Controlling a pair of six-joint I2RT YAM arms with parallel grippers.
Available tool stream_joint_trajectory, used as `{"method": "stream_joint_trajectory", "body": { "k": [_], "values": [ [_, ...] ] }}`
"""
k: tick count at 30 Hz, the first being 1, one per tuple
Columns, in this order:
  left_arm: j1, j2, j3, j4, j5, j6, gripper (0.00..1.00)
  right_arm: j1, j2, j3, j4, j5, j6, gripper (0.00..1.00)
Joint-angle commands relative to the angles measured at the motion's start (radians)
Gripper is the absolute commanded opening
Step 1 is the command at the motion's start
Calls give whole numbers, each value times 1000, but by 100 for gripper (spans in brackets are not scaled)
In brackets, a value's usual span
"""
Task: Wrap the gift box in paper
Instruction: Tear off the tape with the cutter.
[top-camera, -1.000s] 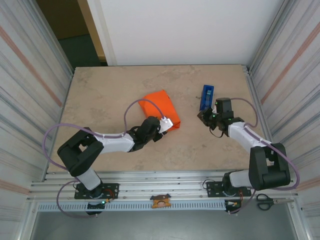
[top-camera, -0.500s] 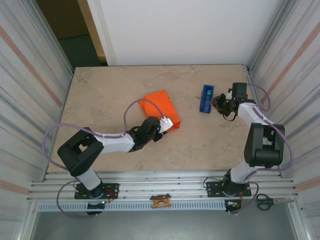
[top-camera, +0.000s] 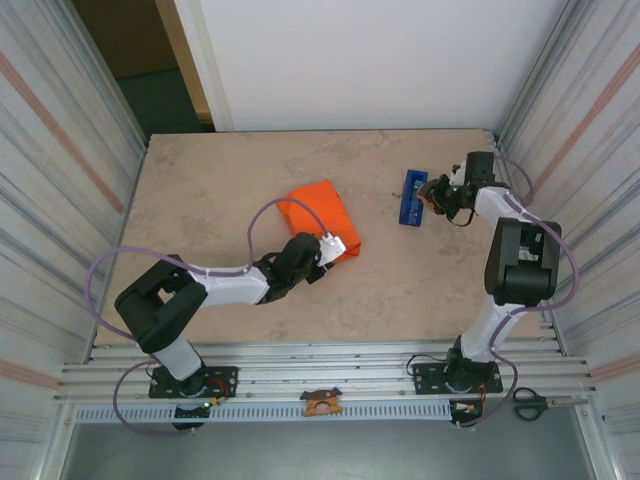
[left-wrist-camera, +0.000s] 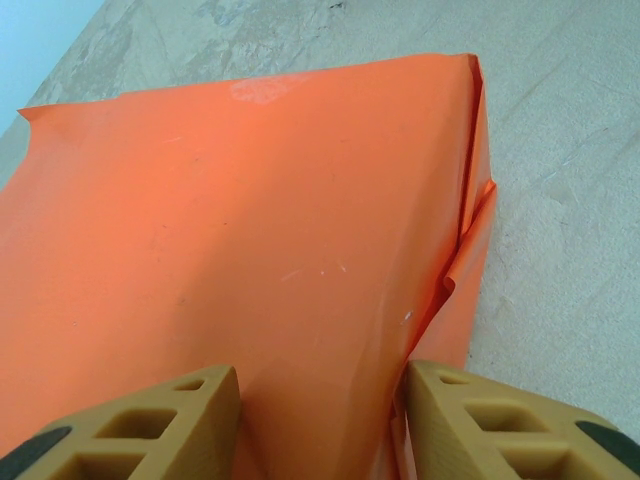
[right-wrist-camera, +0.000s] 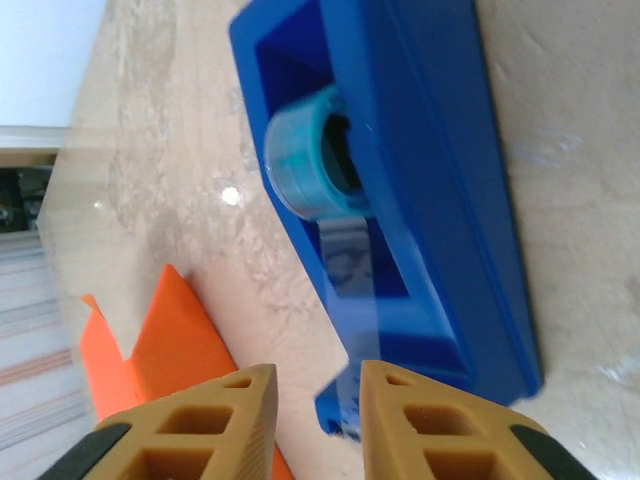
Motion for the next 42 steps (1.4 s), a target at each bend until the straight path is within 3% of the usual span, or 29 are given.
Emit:
{"method": "stream_joint_trajectory", "body": {
  "k": [1,8,20,32,42],
  "values": [
    [7,54,-15,-154,23,-32,48,8,11,2,-9,-27,-12,26],
    [7,54,-12,-161,22,-34,47,19,-160,-154,16,84,37,34],
    [7,55,-8,-163,21,-25,47,35,-153,-291,156,13,132,39],
    [7,54,-12,-168,20,-28,46,41,-92,-292,241,-19,148,36],
    [7,51,-8,-173,15,-25,45,40,-88,-306,278,-42,149,28]
  ]
}}
